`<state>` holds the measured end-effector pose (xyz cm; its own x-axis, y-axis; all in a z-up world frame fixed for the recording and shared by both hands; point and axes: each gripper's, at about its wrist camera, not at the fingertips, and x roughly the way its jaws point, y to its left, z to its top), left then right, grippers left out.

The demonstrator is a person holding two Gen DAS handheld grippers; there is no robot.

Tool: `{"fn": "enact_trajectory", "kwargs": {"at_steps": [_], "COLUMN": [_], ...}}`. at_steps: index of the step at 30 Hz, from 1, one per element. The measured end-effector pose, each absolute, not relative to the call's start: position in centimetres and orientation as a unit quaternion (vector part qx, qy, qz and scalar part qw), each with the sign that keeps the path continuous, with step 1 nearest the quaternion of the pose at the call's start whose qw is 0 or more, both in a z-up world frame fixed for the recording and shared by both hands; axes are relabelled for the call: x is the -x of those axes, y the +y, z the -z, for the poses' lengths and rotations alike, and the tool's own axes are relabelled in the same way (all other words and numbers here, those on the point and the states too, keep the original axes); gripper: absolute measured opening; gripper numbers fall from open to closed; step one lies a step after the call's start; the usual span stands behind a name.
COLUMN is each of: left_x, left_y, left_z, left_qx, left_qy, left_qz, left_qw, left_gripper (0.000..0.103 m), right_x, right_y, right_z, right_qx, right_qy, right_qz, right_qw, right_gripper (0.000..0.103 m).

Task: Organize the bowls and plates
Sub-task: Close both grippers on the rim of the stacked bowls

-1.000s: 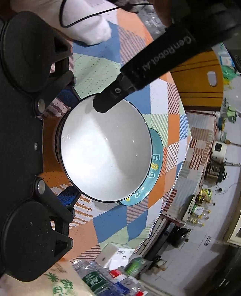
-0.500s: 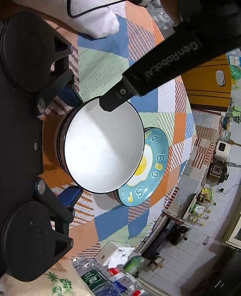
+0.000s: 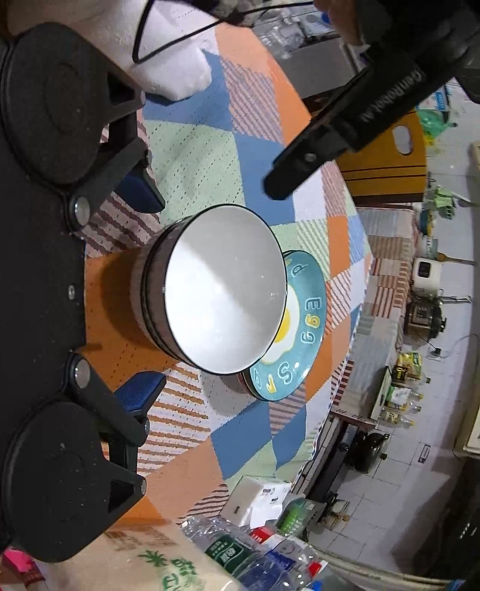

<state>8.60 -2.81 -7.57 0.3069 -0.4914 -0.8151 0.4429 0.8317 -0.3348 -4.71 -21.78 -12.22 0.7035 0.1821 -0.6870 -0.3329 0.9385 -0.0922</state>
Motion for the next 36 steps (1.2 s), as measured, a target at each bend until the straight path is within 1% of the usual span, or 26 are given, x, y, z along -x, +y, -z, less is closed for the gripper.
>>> {"fn": "enact_trajectory", "kwargs": {"at_steps": [5,10,12,14,16,19,21,22,25,28,29,34,36], "left_x": [-8.8,-9.3,-9.4,-9.5,-9.8,-10.5,-11.1,-11.6,-12.7,-13.3,-13.4,-13.5,-13.5], "left_y": [-2.0,-2.2,-2.2,-2.2,-2.6,-3.7,-4.3,-4.6,-5.1,-5.3,-5.4,-6.1,-6.3], "left_z": [7.2,8.0,8.3,8.9,9.6,10.9,12.0,12.7,14.4,15.8,16.2,16.8,16.8], "left_qx": [0.034,0.034,0.045,0.061,0.071,0.067,0.065,0.068,0.091,0.12,0.125,0.121,0.113], "left_qy": [0.502,0.506,0.501,0.495,0.498,0.499,0.502,0.51,0.531,0.546,0.549,0.552,0.551], "left_qz": [0.28,0.278,0.287,0.293,0.303,0.309,0.309,0.306,0.309,0.319,0.322,0.325,0.322], "left_qw": [0.817,0.816,0.816,0.815,0.81,0.807,0.805,0.801,0.783,0.765,0.761,0.758,0.762], "left_gripper": [0.033,0.035,0.045,0.049,0.051,0.058,0.068,0.069,0.069,0.069,0.066,0.063,0.057], "right_x": [4.7,3.8,3.7,3.8,3.8,3.1,2.1,1.4,-0.5,-1.8,-2.2,-2.4,-2.7], "right_y": [-22.6,-22.6,-22.7,-23.0,-23.2,-23.2,-23.1,-23.1,-22.9,-23.5,-23.7,-23.5,-23.5], "right_z": [12.7,14.9,15.5,15.8,16.1,16.6,17.1,17.3,17.9,18.2,18.4,19.0,19.3], "right_qx": [0.08,0.069,0.067,0.062,0.058,0.056,0.057,0.059,0.066,0.052,0.042,0.054,0.052], "right_qy": [0.358,0.384,0.39,0.394,0.398,0.399,0.407,0.414,0.435,0.437,0.439,0.423,0.421], "right_qz": [-0.138,-0.132,-0.133,-0.135,-0.138,-0.157,-0.178,-0.187,-0.199,-0.197,-0.208,-0.235,-0.247], "right_qw": [0.92,0.911,0.909,0.907,0.905,0.902,0.894,0.889,0.876,0.876,0.873,0.873,0.871], "right_gripper": [0.095,0.095,0.095,0.095,0.095,0.095,0.095,0.095,0.096,0.096,0.096,0.096,0.097]}}
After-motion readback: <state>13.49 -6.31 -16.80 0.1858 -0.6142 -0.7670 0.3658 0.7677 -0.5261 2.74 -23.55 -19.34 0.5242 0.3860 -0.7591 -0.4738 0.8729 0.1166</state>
